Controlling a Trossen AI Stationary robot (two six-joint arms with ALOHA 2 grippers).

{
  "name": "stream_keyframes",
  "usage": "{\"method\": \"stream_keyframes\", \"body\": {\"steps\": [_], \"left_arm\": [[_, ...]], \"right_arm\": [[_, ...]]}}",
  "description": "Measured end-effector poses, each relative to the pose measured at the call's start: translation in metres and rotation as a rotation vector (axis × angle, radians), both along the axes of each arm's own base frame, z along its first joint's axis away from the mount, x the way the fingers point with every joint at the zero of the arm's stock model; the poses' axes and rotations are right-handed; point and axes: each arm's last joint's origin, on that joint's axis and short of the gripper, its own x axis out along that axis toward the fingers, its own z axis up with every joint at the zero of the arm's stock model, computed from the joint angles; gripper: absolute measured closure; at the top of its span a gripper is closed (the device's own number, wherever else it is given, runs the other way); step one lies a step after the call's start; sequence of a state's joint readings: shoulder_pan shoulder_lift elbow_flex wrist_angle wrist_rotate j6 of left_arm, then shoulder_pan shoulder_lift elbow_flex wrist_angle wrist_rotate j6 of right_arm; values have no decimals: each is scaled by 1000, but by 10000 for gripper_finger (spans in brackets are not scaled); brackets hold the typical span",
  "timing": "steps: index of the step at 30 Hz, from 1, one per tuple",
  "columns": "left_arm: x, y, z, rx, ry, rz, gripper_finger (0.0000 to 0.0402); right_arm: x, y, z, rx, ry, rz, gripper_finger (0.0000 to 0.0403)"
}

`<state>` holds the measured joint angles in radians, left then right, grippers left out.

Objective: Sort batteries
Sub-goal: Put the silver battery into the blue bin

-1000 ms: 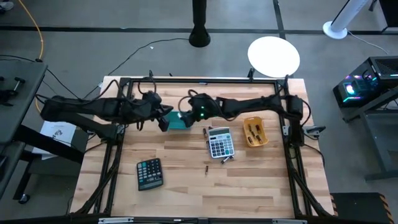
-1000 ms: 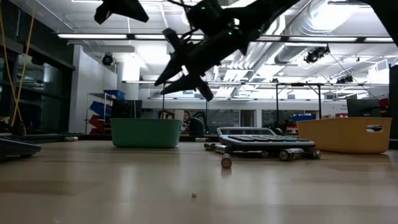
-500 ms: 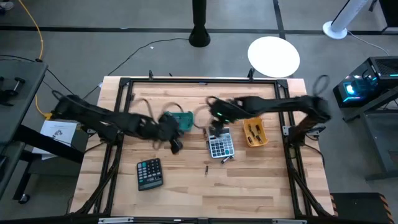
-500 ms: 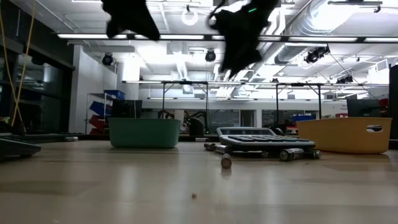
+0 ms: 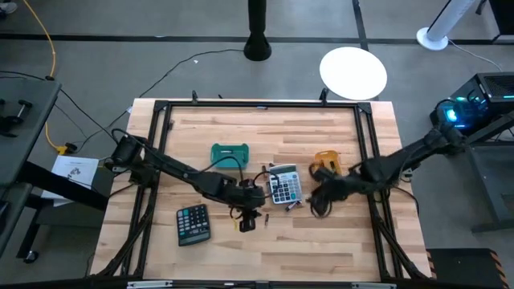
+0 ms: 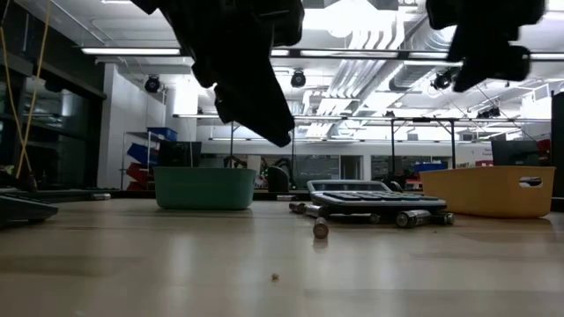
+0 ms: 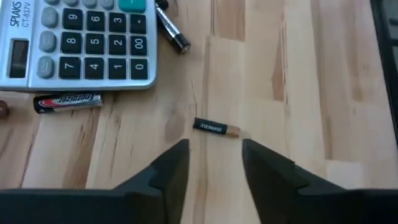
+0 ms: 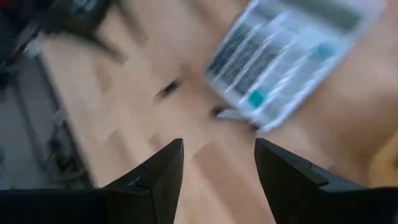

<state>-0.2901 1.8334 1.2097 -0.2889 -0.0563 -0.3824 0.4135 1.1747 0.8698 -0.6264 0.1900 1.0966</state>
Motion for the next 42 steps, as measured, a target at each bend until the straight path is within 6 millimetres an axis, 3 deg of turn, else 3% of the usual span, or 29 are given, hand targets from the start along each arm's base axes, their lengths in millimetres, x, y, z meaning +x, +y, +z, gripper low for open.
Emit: {"method": "stream_keyframes", "body": {"steps": [3, 6, 10, 16, 20, 24, 28, 35, 42], "left_arm": [[2, 3, 3, -4, -11, 9, 231], [3, 10, 3, -17, 7, 48, 220], [-3, 15, 5, -31, 56, 99, 218], [-20, 16, 22, 18, 93, 114, 218], [-33, 17, 36, 108, 87, 195, 218], [-45, 18, 48, 151, 82, 264, 218], [-55, 16, 56, 187, 77, 315, 218], [-59, 16, 59, 236, 60, 362, 218], [-60, 17, 58, 243, 68, 366, 218]], "right_arm": [[11, 13, -20, -12, 66, 39, 211], [25, 9, -39, -88, 154, -49, 211], [46, -12, -59, -119, 199, -149, 228], [77, -55, -61, -145, 54, -214, 282], [81, -80, -68, -116, 99, -224, 332], [84, -84, -67, -71, 74, -175, 393], [86, -78, -69, -32, 69, -139, 398], [99, -80, -97, 41, 124, -102, 402], [106, -111, -110, 1, 120, -195, 402]]}}
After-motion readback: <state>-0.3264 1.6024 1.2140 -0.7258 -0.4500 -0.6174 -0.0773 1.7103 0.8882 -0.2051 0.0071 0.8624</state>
